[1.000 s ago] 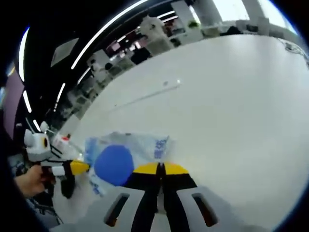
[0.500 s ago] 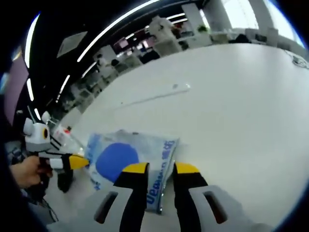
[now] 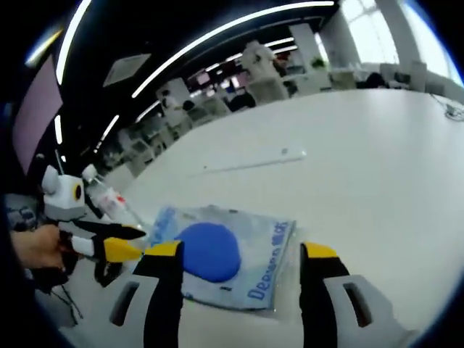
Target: Arrange the tabletop items into an orderly group along one side of the table until the central work area is clear of visible clutter.
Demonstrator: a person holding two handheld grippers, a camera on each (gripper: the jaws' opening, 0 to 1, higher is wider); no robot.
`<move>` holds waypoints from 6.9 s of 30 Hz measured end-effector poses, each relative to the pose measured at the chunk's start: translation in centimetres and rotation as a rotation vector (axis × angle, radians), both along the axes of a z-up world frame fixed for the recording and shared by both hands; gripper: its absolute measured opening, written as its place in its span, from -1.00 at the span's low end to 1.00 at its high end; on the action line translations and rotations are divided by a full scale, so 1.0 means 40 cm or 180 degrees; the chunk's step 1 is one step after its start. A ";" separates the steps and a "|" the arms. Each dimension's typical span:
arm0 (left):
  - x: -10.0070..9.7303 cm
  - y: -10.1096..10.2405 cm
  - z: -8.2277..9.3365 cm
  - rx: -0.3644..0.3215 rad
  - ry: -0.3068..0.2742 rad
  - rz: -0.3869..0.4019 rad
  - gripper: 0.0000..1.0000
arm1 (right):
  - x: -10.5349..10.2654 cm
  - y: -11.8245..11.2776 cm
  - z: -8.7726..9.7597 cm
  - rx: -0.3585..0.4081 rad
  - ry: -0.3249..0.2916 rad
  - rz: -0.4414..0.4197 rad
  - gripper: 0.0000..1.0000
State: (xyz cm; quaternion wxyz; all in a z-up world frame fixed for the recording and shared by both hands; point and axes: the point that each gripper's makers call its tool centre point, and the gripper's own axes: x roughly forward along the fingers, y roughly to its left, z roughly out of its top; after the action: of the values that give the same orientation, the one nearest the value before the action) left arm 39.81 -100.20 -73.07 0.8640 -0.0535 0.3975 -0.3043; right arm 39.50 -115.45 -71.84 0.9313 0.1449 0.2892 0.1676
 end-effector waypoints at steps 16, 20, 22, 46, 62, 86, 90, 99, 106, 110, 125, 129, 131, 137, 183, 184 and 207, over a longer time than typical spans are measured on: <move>-0.051 -0.003 0.058 -0.0085 -0.0036 -0.0222 0.52 | -0.048 0.030 0.093 0.0241 -0.0211 0.0066 0.62; -0.064 -0.011 0.095 -0.0246 -0.0027 -0.0229 0.53 | -0.063 0.050 0.109 0.0245 -0.0233 0.0144 0.60; -0.076 -0.011 0.105 -0.0244 -0.0049 -0.0249 0.53 | -0.068 0.056 0.120 0.0284 -0.0252 0.0154 0.60; -0.228 0.027 0.211 -0.0091 -0.0164 -0.0298 0.52 | -0.198 0.049 0.223 0.0409 -0.0408 0.0328 0.56; -0.363 0.080 0.207 -0.0071 -0.0080 -0.0297 0.52 | -0.346 0.000 0.250 0.0601 -0.0340 0.0197 0.52; -0.451 0.106 0.194 0.0368 -0.0341 -0.0812 0.46 | -0.462 0.030 0.212 0.0834 -0.0098 0.0260 0.40; -0.459 0.114 0.199 0.0418 -0.0377 -0.0866 0.46 | -0.461 0.035 0.219 0.0910 -0.0106 0.0244 0.40; -0.519 0.082 0.176 0.0494 -0.0347 -0.1153 0.47 | -0.504 0.103 0.186 0.1078 0.0036 0.0456 0.31; -0.536 0.073 0.168 0.0575 -0.0372 -0.1259 0.43 | -0.525 0.102 0.189 0.1149 0.0064 0.0471 0.29; -0.550 0.066 0.140 0.0593 -0.0311 -0.1321 0.43 | -0.550 0.120 0.162 0.1151 0.0160 0.0507 0.28; -0.619 0.027 0.095 0.0615 -0.0221 -0.1622 0.39 | -0.621 0.182 0.109 0.1550 0.0530 0.0490 -0.07; -0.637 0.009 0.077 0.0666 -0.0194 -0.1767 0.39 | -0.639 0.209 0.101 0.1686 0.0644 0.0538 -0.09; -0.639 -0.003 0.070 0.0662 -0.0201 -0.1794 0.38 | -0.651 0.222 0.094 0.1738 0.0718 0.0595 -0.10; -0.642 -0.034 0.056 0.0669 -0.0183 -0.1856 0.38 | -0.668 0.252 0.080 0.1817 0.0811 0.0666 -0.11; -0.661 -0.016 -0.021 0.0711 -0.0108 -0.1764 -0.28 | -0.645 0.340 0.032 0.2020 0.1090 0.0740 -1.00; -0.661 -0.015 -0.022 0.0714 -0.0108 -0.1765 -0.29 | -0.645 0.342 0.034 0.1997 0.1084 0.0748 -1.00; -0.642 0.019 0.015 0.0580 -0.0269 -0.1444 -0.30 | -0.635 0.392 0.079 0.0963 0.1040 0.1448 -1.00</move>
State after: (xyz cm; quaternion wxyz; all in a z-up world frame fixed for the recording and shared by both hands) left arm 14.15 -99.43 -72.47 0.7907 0.1280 0.3887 -0.4554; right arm 14.10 -99.77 -68.66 0.7790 0.2384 0.4317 0.3871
